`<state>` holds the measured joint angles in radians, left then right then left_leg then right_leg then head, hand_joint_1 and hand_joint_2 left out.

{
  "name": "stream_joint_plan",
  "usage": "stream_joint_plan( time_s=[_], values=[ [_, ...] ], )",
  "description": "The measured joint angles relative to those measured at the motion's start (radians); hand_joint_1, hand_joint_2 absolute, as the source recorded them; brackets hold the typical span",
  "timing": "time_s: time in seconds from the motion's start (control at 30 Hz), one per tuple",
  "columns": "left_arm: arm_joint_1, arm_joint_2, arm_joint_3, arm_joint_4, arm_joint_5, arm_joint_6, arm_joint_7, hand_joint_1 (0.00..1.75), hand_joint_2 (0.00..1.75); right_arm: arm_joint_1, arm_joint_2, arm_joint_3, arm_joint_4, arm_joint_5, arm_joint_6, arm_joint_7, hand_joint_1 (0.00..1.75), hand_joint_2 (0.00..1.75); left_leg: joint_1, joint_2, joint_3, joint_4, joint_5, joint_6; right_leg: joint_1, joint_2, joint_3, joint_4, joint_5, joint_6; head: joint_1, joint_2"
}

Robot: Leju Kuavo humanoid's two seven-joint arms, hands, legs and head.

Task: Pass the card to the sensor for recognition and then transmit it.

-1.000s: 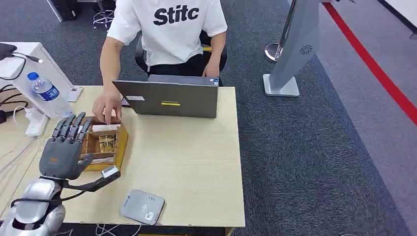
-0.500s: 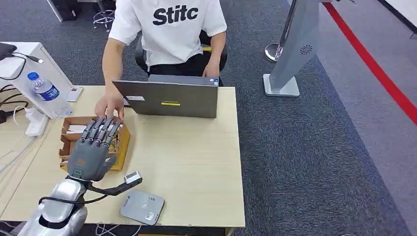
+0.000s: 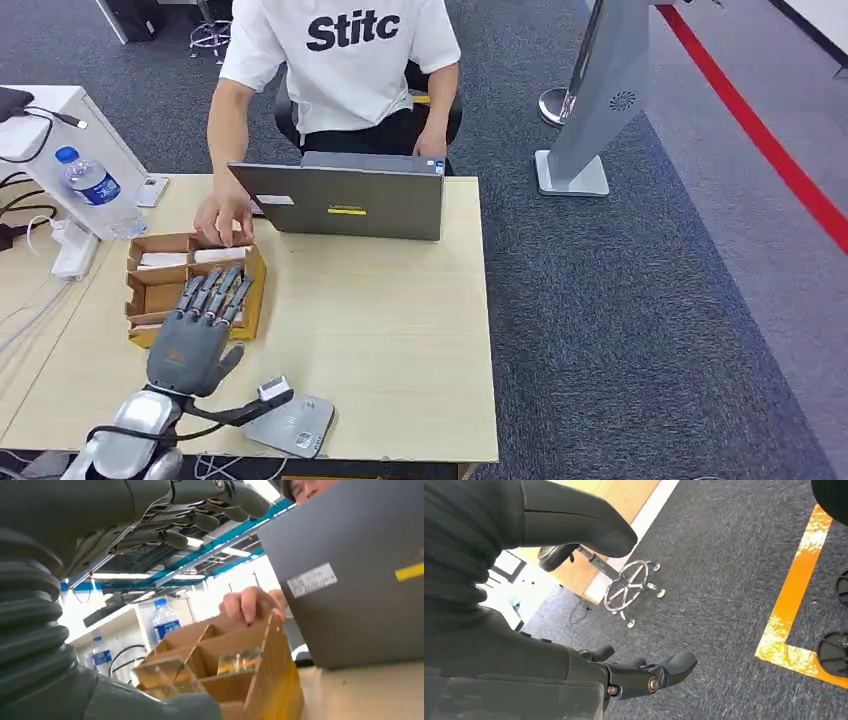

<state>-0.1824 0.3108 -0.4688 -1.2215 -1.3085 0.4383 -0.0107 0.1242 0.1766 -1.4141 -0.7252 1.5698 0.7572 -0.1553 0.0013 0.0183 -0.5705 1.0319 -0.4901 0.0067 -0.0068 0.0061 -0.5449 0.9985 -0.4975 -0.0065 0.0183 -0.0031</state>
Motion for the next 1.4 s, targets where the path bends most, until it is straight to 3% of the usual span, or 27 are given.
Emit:
stream_joint_plan(
  time_s=[0.63, 0.97, 1.4],
  values=[
    [0.051, 0.054, 0.009, -0.008, 0.026, -0.008, 0.011, 0.00, 1.75, 0.001, 0.000, 0.000, -0.010, 0.000, 0.008, -0.002, 0.00, 1.75, 0.000, 0.000, 0.000, 0.000, 0.000, 0.000, 0.000, 0.000, 0.000, 0.000, 0.000, 0.000, 0.000, 0.000],
    [0.015, 0.064, 0.085, 0.072, 0.055, -0.008, 0.008, 0.00, 1.75, 0.001, -0.009, 0.001, -0.004, 0.000, -0.002, -0.005, 0.00, 1.75, 0.000, 0.000, 0.000, 0.000, 0.000, 0.000, 0.000, 0.000, 0.000, 0.000, 0.000, 0.000, 0.000, 0.000],
    [0.002, 0.064, 0.109, 0.119, 0.061, -0.006, -0.003, 0.00, 1.75, 0.000, -0.014, 0.001, 0.015, 0.000, -0.014, -0.005, 0.00, 1.75, 0.000, 0.000, 0.000, 0.000, 0.000, 0.000, 0.000, 0.000, 0.000, 0.000, 0.000, 0.000, 0.000, 0.000]
  ],
)
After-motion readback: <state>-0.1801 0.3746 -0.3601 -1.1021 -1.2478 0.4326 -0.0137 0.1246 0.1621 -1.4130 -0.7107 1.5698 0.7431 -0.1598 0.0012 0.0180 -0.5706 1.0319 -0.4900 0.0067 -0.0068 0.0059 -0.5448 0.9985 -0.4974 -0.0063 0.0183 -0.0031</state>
